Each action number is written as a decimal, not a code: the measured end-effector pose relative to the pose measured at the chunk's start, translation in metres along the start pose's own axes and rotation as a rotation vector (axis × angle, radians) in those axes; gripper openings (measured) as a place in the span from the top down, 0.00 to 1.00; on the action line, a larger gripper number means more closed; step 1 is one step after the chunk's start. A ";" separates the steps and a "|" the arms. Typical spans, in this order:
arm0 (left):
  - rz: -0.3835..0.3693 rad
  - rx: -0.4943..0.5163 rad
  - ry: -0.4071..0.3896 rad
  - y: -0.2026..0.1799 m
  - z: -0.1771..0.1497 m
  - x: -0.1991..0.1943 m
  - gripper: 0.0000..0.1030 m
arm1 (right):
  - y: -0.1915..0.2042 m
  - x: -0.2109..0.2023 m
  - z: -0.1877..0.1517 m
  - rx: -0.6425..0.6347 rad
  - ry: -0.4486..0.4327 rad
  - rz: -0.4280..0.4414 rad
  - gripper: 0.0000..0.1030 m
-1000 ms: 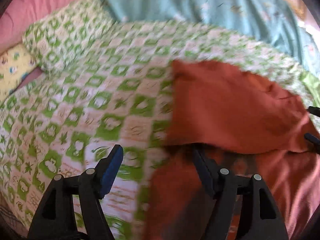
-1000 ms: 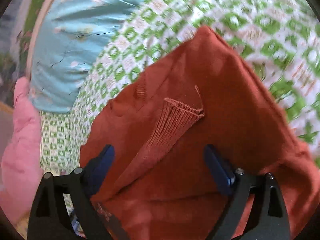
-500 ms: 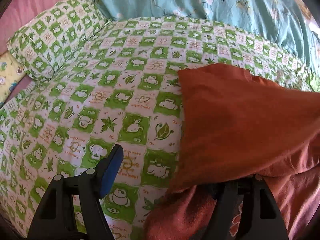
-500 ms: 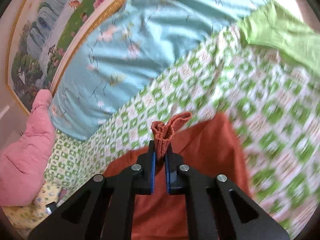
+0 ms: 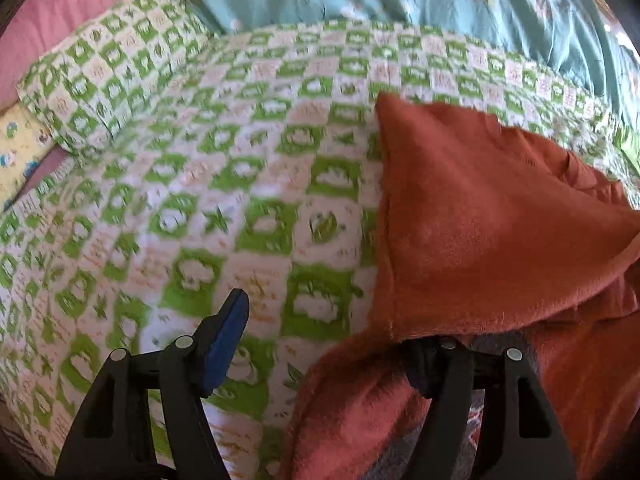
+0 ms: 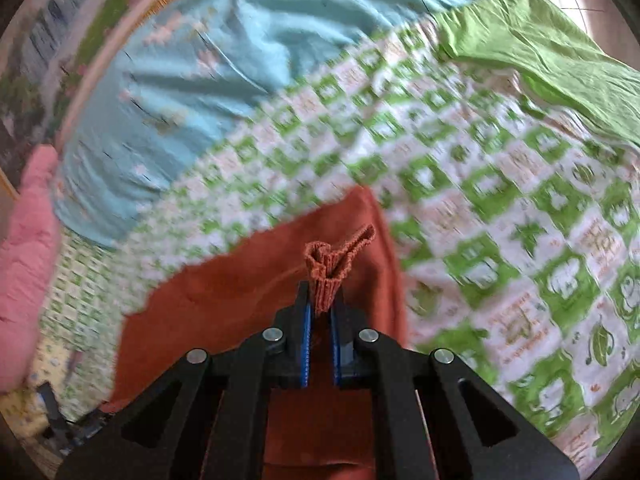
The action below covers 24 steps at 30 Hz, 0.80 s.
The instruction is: Fold small clothes
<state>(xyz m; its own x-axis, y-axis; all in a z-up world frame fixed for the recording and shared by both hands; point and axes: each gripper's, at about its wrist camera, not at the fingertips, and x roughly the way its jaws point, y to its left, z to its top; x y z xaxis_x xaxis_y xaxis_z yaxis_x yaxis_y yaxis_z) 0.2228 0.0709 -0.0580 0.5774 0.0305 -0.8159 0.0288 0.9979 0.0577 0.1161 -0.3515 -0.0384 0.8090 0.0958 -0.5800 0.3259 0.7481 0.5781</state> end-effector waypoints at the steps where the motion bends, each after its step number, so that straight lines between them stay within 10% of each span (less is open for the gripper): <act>1: 0.001 -0.007 -0.002 0.001 -0.001 0.000 0.31 | -0.003 0.004 -0.003 -0.003 0.015 -0.015 0.92; 9: -0.020 -0.036 0.018 0.008 0.002 -0.001 0.31 | -0.016 -0.010 -0.014 0.024 0.042 -0.071 0.82; 14: -0.001 -0.033 0.012 0.007 0.001 -0.002 0.31 | 0.009 -0.058 -0.010 -0.047 -0.112 -0.082 0.61; 18: 0.012 -0.027 0.013 0.004 0.000 -0.004 0.31 | 0.035 -0.026 -0.001 -0.140 0.013 0.048 0.48; 24: -0.012 -0.068 0.004 0.012 0.001 -0.005 0.27 | 0.030 0.028 -0.024 -0.200 0.298 0.002 0.51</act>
<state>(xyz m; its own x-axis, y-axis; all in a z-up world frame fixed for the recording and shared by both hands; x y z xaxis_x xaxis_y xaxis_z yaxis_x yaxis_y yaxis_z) 0.2207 0.0829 -0.0528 0.5739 0.0188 -0.8187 -0.0201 0.9998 0.0089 0.1368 -0.3110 -0.0511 0.6216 0.2626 -0.7381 0.1984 0.8587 0.4725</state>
